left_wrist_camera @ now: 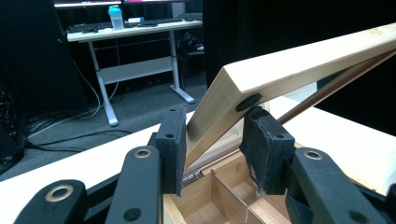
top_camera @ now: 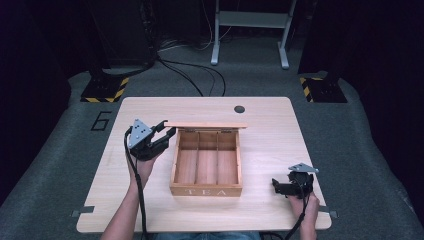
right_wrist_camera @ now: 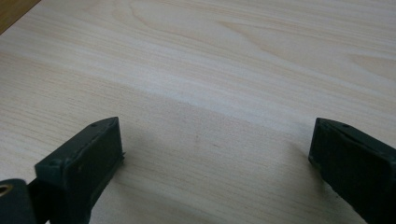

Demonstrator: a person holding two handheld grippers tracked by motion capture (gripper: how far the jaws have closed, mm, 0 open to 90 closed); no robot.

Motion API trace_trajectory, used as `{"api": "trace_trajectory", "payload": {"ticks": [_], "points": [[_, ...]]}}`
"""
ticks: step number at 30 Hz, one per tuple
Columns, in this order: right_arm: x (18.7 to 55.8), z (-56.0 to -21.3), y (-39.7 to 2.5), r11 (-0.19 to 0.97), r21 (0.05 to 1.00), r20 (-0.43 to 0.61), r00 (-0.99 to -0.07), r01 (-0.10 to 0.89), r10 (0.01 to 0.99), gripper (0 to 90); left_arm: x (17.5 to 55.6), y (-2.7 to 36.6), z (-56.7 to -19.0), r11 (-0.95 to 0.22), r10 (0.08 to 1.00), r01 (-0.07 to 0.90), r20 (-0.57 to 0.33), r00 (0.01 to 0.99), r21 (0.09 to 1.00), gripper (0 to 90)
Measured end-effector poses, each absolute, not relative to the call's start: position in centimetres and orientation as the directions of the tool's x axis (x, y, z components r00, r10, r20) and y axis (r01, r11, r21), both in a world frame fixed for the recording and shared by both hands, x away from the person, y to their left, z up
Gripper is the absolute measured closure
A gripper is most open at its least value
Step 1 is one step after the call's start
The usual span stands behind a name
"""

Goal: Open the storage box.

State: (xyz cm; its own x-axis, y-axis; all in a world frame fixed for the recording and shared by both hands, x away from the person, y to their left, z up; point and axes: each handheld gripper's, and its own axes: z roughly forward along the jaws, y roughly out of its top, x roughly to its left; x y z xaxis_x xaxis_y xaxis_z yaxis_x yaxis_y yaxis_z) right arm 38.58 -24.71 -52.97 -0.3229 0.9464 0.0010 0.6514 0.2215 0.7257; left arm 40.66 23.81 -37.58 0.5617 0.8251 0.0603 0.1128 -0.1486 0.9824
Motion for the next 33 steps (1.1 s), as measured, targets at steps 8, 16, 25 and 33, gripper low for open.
{"api": "trace_trajectory", "payload": {"ticks": [8, 16, 25, 33], "points": [[38.6, -53.0, -24.7, 0.224, 0.725, 0.0, -0.325, 0.651, 0.946, 2.3, 40.4, 23.7, -37.5, -0.152, 0.827, 0.107, 0.067, 0.559, 0.983, 60.1], [38.6, -53.0, -24.7, 0.228, 0.726, -0.003, -0.328, 0.649, 0.945, 2.3, 40.3, 23.8, -37.6, -0.155, 0.826, 0.107, 0.069, 0.56, 0.982, 60.0], [38.6, -53.0, -24.7, 0.228, 0.726, -0.003, -0.328, 0.649, 0.945, 2.3, 39.9, 23.8, -37.9, -0.16, 0.825, 0.104, 0.075, 0.561, 0.982, 59.9], [38.6, -53.0, -24.7, 0.228, 0.726, -0.003, -0.328, 0.649, 0.945, 2.3, 39.4, 23.8, -38.3, -0.158, 0.824, 0.106, 0.071, 0.562, 0.982, 59.7]]}}
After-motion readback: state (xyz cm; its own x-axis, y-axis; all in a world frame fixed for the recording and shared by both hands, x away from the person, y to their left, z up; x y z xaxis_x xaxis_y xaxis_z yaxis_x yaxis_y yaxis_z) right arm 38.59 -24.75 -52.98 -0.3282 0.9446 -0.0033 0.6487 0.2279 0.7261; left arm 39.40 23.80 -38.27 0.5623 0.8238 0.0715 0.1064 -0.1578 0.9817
